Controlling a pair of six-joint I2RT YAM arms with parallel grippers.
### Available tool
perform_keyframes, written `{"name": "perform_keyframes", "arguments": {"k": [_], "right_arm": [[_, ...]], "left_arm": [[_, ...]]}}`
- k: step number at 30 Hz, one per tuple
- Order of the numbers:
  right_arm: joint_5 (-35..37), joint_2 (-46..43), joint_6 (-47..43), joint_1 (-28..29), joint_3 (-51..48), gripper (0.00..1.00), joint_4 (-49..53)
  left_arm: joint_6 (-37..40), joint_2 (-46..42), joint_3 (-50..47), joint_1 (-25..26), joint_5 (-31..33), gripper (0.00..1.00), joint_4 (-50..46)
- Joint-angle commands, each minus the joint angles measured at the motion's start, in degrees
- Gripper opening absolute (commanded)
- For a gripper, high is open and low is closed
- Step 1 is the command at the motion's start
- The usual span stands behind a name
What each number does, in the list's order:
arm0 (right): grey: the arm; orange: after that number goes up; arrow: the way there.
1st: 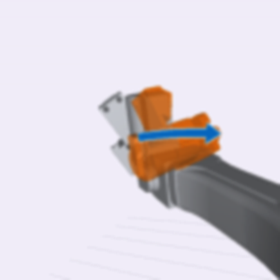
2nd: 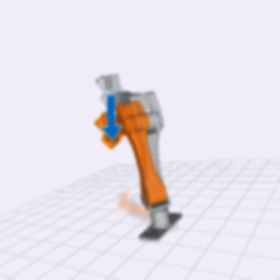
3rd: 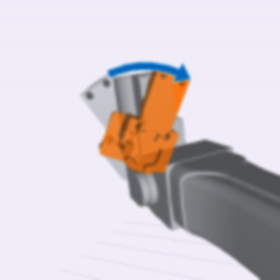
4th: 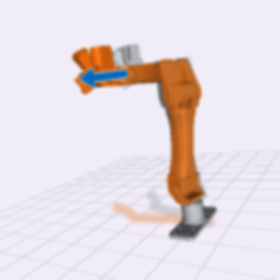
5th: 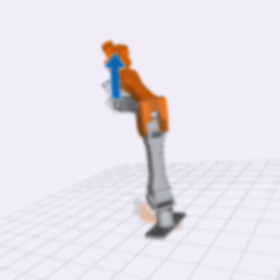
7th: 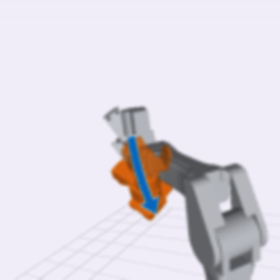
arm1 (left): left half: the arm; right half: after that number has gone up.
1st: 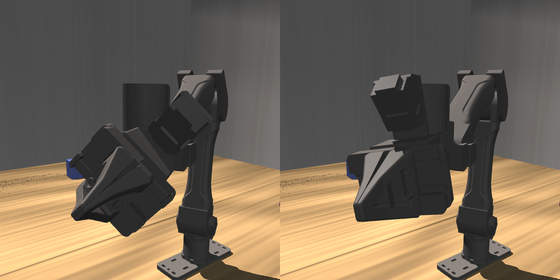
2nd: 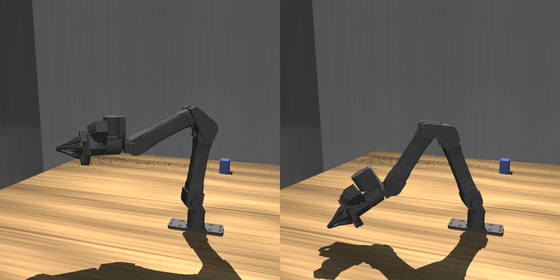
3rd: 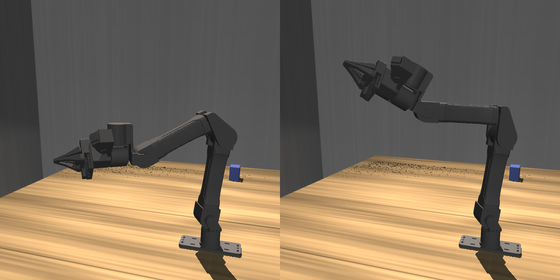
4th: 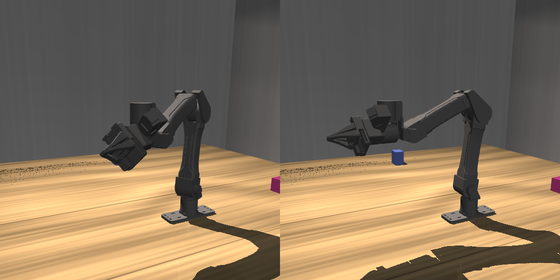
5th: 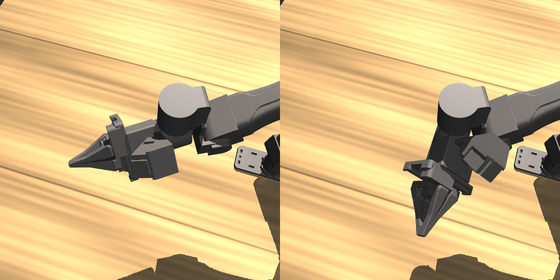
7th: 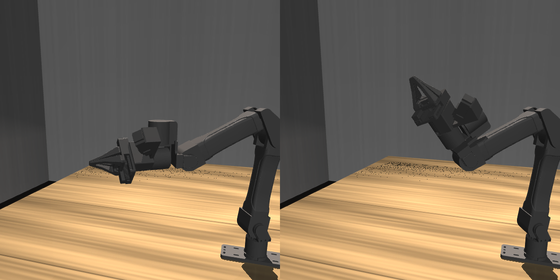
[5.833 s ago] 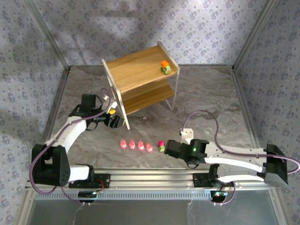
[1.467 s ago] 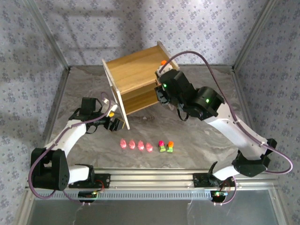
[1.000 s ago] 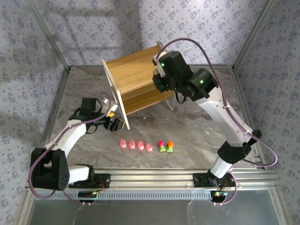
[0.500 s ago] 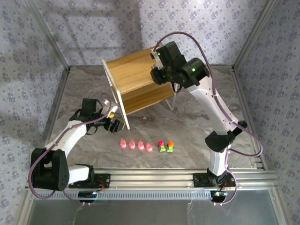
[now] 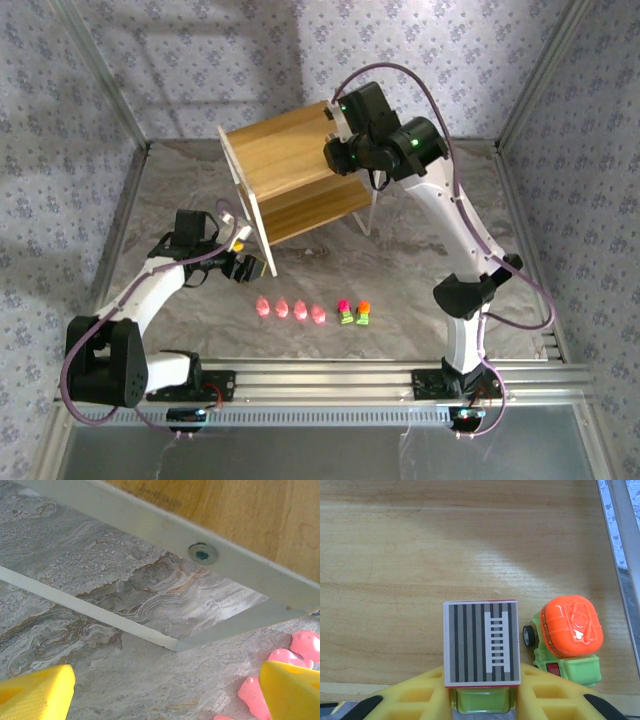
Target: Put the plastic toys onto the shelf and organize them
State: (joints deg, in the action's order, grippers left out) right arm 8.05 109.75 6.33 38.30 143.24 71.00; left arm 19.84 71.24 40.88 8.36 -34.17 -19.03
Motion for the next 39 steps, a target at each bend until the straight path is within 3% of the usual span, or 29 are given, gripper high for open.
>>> {"name": "perform_keyframes", "arguments": {"k": [1, 34, 39], "right_arm": [[-1.19, 1.76, -0.88, -0.27, 2.63, 0.32, 1.86], [-1.2, 4.85, -0.97, -0.5, 5.3, 0.37, 4.07], [-0.87, 4.68, -0.97, -0.6, 5.56, 0.45, 4.17]], "left_arm": [[-0.32, -1.07, -0.28, 0.25, -0.27, 0.95, 1.18], [-0.24, -1.37, -0.54, 0.21, -0.36, 0.95, 1.18], [-0.24, -1.38, -0.45, 0.17, -0.37, 0.95, 1.21]]}}
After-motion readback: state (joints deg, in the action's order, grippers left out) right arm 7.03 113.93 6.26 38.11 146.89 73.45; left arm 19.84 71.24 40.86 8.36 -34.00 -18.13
